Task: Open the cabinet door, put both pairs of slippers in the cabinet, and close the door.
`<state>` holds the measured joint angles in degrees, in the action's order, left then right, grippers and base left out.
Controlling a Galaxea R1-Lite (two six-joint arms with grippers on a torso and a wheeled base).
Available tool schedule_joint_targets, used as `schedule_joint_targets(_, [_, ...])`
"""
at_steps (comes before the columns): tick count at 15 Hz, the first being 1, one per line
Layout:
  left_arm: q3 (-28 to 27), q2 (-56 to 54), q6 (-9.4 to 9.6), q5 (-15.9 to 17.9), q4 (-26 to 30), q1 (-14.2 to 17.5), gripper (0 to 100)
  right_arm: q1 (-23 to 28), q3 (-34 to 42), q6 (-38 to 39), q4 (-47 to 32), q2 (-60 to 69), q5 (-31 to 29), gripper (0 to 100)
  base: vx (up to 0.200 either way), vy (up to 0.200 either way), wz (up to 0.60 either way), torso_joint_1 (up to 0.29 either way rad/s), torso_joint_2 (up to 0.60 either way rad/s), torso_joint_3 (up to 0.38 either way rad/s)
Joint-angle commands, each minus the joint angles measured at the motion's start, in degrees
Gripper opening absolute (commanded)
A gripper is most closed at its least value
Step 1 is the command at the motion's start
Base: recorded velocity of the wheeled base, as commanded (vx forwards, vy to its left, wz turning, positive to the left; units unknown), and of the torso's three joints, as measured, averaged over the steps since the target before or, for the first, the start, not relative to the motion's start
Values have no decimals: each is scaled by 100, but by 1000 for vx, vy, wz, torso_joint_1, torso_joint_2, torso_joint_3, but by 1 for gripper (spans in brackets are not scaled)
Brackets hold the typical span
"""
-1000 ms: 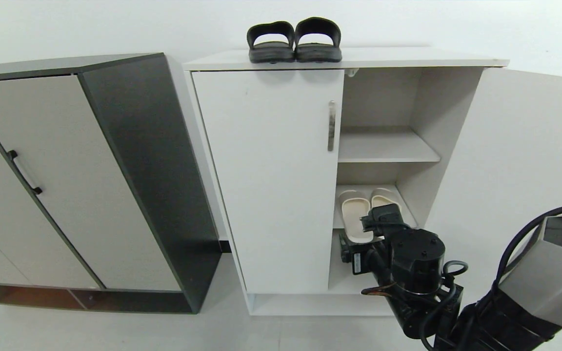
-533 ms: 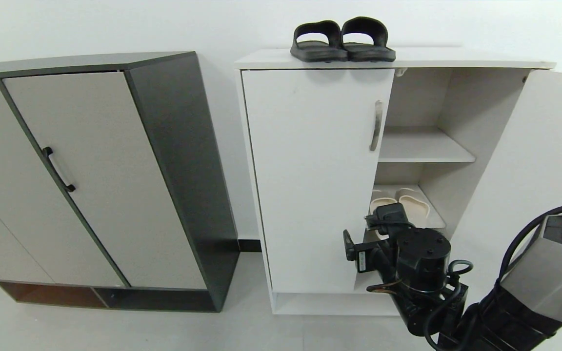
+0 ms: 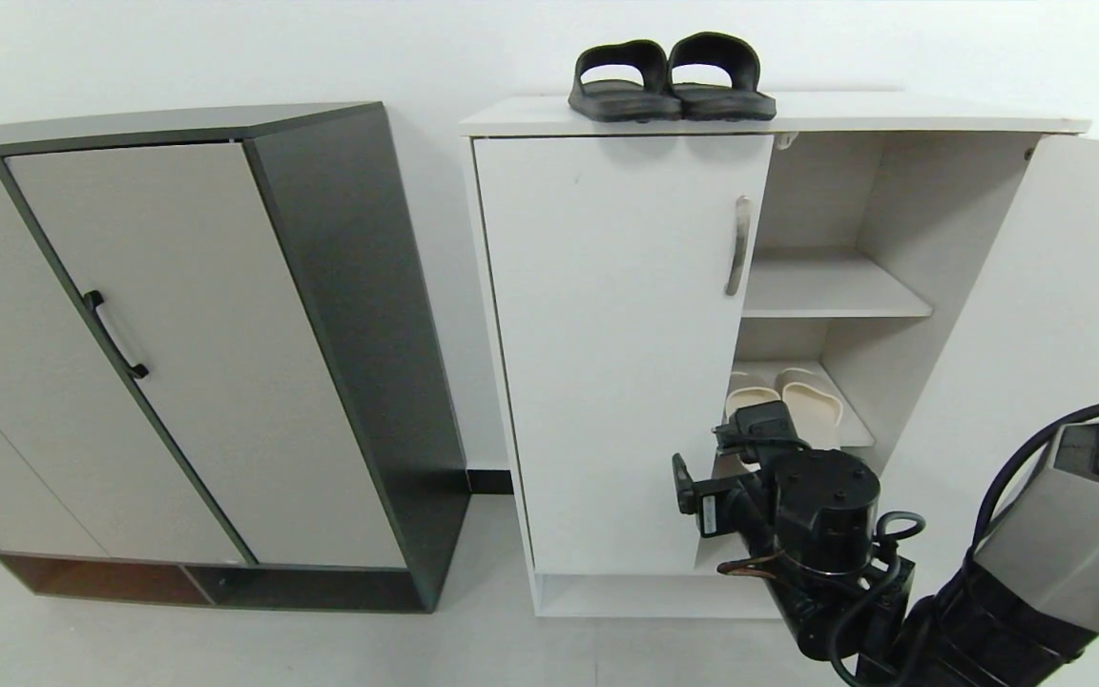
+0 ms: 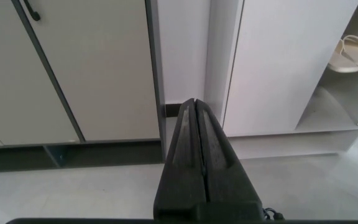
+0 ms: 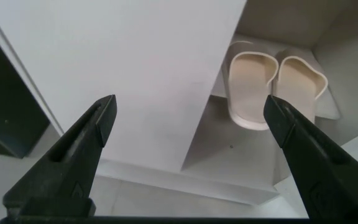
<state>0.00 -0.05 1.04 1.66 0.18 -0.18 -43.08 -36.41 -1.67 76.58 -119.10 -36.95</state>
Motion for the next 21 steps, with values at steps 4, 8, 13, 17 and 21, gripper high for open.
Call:
schedule_joint_targets(4, [0,5,2,1,-1,1,0,2,11,0,-3,-17,12,100,0,0,0,0,0,0])
schedule_joint_targets(8, [0,5,2,1,-1,1,0,-7,3,0,-3,-17,12,100,0,0,0,0,0,0])
schedule_joint_targets(13, [0,5,2,1,-1,1,0,-7,3,0,-12,-60,12,100,0,0,0,0,-41,-43])
schedule_joint_targets(17, [0,5,2,1,-1,1,0,-7,3,0,-3,-87,12,100,0,0,0,35,-319,-345])
schedule_joint_targets(21, [0,5,-7,1,-1,1,0,-7,11,0,-3,-87,12,100,0,0,0,87,-489,-349])
